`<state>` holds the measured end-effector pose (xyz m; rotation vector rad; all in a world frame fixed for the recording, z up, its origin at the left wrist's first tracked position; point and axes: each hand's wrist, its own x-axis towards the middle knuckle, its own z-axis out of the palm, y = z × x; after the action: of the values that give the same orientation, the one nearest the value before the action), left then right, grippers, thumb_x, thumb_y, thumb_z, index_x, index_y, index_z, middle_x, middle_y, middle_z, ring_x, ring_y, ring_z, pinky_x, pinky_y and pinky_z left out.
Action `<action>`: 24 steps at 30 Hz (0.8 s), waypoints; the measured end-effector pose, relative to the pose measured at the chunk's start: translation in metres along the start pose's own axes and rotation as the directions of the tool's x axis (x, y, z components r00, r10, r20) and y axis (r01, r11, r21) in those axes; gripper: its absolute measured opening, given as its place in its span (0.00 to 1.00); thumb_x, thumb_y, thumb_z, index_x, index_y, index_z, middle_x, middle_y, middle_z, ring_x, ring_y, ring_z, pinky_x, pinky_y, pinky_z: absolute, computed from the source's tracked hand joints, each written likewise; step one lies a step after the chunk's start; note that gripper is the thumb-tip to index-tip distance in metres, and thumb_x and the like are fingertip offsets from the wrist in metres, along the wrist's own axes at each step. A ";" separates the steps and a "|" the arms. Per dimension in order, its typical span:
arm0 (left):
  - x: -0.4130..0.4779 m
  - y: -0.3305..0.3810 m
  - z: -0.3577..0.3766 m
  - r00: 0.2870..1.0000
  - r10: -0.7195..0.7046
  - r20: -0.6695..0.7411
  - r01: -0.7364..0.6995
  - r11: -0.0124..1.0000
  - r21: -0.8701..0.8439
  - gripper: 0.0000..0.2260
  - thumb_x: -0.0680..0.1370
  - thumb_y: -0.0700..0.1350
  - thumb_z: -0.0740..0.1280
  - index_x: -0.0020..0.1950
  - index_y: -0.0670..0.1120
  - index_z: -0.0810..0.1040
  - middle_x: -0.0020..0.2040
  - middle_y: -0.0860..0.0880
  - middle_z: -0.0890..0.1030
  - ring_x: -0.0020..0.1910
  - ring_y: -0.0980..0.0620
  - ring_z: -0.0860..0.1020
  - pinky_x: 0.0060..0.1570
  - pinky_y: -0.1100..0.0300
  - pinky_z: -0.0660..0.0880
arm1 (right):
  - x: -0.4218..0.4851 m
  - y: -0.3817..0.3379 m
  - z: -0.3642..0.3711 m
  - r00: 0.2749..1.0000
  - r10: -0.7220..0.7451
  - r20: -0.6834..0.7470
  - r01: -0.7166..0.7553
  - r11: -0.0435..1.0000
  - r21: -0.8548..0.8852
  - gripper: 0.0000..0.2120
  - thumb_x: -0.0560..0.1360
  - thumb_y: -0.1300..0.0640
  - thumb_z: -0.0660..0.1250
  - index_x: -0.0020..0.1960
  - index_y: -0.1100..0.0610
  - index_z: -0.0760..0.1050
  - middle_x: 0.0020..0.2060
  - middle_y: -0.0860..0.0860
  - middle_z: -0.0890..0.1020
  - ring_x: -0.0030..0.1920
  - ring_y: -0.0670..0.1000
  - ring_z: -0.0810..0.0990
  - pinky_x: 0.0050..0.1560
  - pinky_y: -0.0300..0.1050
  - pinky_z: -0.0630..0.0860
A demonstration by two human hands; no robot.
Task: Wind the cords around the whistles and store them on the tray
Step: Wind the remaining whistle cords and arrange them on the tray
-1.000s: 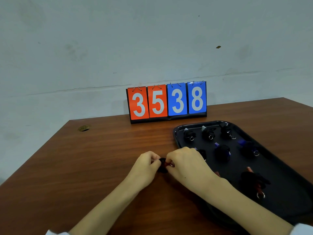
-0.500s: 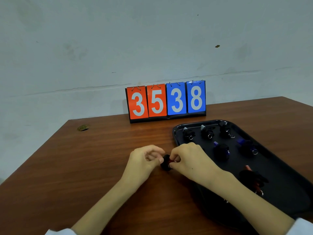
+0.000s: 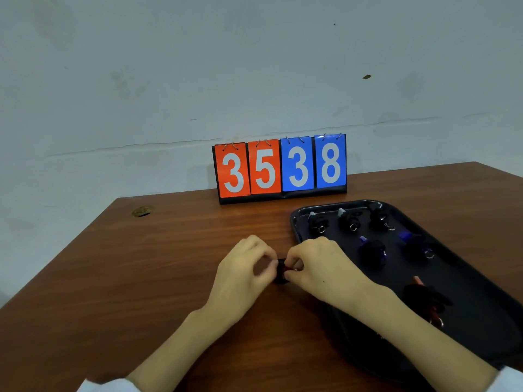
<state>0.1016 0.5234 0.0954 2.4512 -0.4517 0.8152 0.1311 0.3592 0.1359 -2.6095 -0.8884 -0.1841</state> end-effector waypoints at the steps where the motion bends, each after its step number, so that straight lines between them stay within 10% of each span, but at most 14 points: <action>1: 0.001 0.000 0.001 0.995 -0.098 -0.024 0.094 0.989 -0.118 0.02 0.74 0.42 0.67 0.43 0.47 0.79 0.42 0.54 0.77 0.42 0.56 0.75 0.41 0.65 0.74 | 0.000 0.000 -0.001 1.000 -0.011 -0.003 0.011 1.000 -0.001 0.09 0.73 0.50 0.69 0.50 0.52 0.81 0.45 0.47 0.83 0.46 0.46 0.81 0.48 0.37 0.75; 6: 0.005 0.005 -0.002 0.932 -0.331 0.148 0.362 0.839 -0.406 0.03 0.77 0.39 0.65 0.44 0.45 0.77 0.43 0.48 0.79 0.43 0.57 0.78 0.44 0.66 0.75 | -0.003 -0.003 -0.008 0.999 -0.042 0.015 0.042 0.999 0.016 0.08 0.73 0.50 0.69 0.50 0.51 0.81 0.45 0.46 0.83 0.46 0.45 0.81 0.51 0.43 0.78; 10: 0.009 0.013 -0.006 0.790 -0.474 0.390 0.594 0.432 -0.678 0.06 0.78 0.44 0.62 0.52 0.42 0.73 0.47 0.42 0.81 0.41 0.45 0.81 0.38 0.55 0.80 | -0.006 -0.001 -0.016 0.996 0.017 -0.088 -0.008 0.996 0.093 0.07 0.73 0.52 0.69 0.50 0.51 0.81 0.45 0.46 0.83 0.45 0.44 0.80 0.51 0.41 0.78; 13: 0.005 0.024 -0.005 0.787 -0.441 0.433 0.590 0.329 -0.737 0.13 0.75 0.47 0.64 0.55 0.40 0.74 0.43 0.44 0.82 0.37 0.49 0.79 0.36 0.59 0.78 | -0.014 -0.002 -0.023 0.996 0.050 -0.078 -0.042 0.993 0.106 0.08 0.73 0.52 0.68 0.51 0.50 0.81 0.45 0.46 0.84 0.45 0.44 0.80 0.52 0.42 0.77; 18: 0.006 0.044 -0.003 0.844 -0.383 0.374 0.524 0.444 -0.727 0.14 0.72 0.47 0.66 0.51 0.37 0.77 0.41 0.44 0.82 0.34 0.52 0.78 0.34 0.63 0.77 | -0.043 0.004 -0.029 0.984 0.146 -0.099 -0.127 0.976 0.178 0.13 0.78 0.49 0.61 0.49 0.54 0.81 0.35 0.45 0.81 0.38 0.45 0.80 0.44 0.39 0.76; 24: 0.044 0.092 0.007 0.935 -0.137 0.328 0.322 0.719 -0.616 0.05 0.74 0.45 0.69 0.45 0.44 0.78 0.42 0.45 0.82 0.40 0.54 0.80 0.37 0.67 0.75 | -0.080 0.014 -0.051 0.956 0.146 -0.254 -0.062 0.948 0.311 0.27 0.69 0.53 0.73 0.66 0.45 0.71 0.52 0.33 0.77 0.54 0.32 0.74 0.60 0.28 0.69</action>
<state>0.0962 0.4384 0.1518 1.8736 -0.4211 0.1575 0.0759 0.2844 0.1590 -2.2706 -0.6240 -0.3438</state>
